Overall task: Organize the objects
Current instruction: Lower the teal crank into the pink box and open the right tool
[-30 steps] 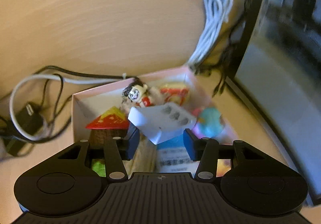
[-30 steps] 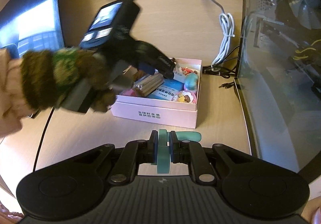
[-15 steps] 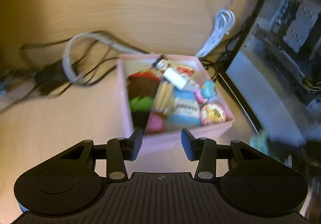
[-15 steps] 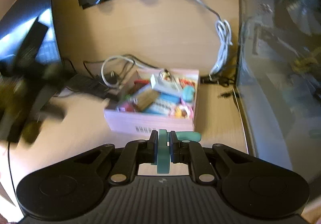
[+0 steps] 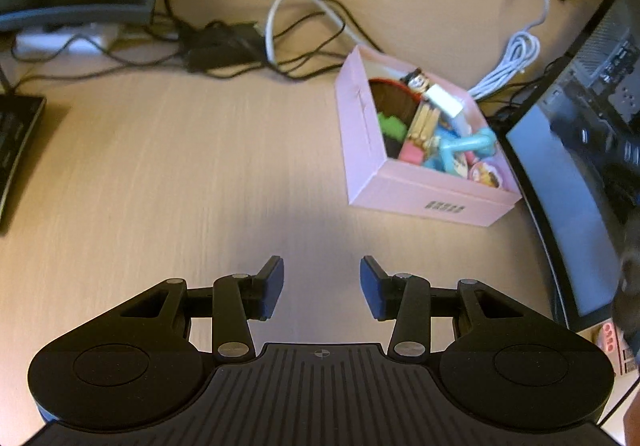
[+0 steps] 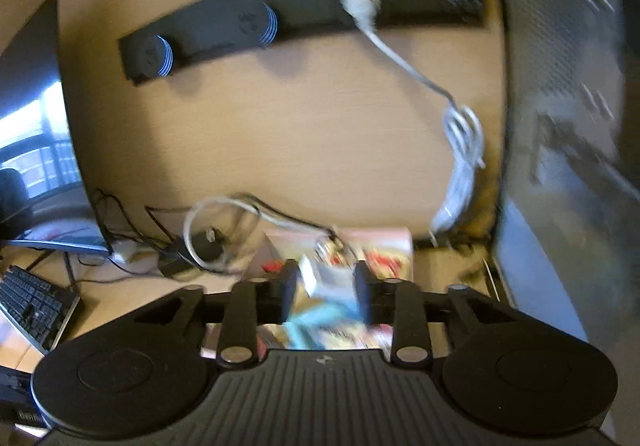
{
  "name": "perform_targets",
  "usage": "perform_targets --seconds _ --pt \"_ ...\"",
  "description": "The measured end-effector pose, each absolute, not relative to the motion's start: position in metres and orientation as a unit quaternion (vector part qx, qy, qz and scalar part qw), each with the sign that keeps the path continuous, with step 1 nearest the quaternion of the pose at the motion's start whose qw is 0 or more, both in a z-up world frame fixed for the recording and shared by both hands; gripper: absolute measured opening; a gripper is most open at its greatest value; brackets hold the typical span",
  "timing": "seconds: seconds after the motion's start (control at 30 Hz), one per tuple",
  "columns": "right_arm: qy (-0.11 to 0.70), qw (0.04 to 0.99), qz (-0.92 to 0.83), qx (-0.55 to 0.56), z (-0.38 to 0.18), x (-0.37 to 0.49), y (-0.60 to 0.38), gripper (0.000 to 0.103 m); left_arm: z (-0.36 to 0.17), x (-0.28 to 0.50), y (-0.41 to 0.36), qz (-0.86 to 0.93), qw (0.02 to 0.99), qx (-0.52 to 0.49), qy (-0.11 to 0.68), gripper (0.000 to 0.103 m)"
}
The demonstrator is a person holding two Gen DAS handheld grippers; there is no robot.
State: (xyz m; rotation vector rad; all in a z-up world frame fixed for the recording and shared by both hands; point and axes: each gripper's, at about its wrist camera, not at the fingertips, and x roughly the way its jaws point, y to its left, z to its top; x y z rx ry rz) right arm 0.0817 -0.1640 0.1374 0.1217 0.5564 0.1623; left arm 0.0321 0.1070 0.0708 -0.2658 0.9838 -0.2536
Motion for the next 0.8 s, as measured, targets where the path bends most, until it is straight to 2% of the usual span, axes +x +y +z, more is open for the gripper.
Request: perform_targets --seconds 0.03,0.27,0.47,0.5,0.6,0.77,0.8 --pt "0.281 0.956 0.068 0.051 0.130 0.078 -0.166 0.044 0.069 0.033 0.105 -0.123 0.864 -0.128 0.471 0.046" --pt "0.342 0.939 0.031 -0.033 0.077 0.061 -0.165 0.051 0.088 0.072 0.078 -0.154 0.882 -0.127 0.427 0.046" --pt "0.353 0.932 0.025 -0.073 0.056 0.076 -0.158 0.051 0.072 0.138 0.037 -0.105 0.888 -0.070 0.441 0.046" --pt "0.350 0.933 0.026 -0.082 0.054 0.078 -0.157 0.051 0.067 0.144 0.034 -0.091 0.887 -0.062 0.449 0.052" --pt "0.343 0.932 0.036 -0.108 0.048 0.088 -0.152 0.051 0.057 0.151 0.033 -0.073 0.882 -0.070 0.460 0.060" --pt "0.339 0.930 0.068 -0.122 0.038 0.103 -0.143 0.052 0.053 0.138 0.045 -0.032 0.899 -0.063 0.433 0.077" --pt "0.336 0.931 0.073 -0.122 0.037 0.106 -0.140 0.053 0.051 0.141 0.051 -0.026 0.900 -0.064 0.430 0.084"
